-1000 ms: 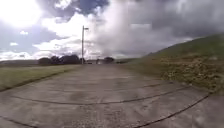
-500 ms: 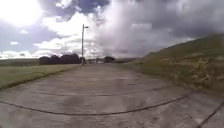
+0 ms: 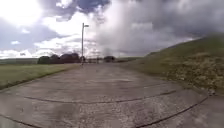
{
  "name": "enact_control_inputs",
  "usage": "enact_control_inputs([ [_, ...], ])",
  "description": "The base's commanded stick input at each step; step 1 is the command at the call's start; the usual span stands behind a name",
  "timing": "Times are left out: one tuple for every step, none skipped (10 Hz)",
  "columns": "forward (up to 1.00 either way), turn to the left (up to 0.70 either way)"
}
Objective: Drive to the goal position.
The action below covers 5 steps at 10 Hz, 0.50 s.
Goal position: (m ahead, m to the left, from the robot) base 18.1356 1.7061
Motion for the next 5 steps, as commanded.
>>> enact_control_inputs([
  [0.70, 0.00],
  [0.70, 0.00],
  [0.70, 0.00],
  [0.70, 0.00],
  [0.70, 0.00],
])
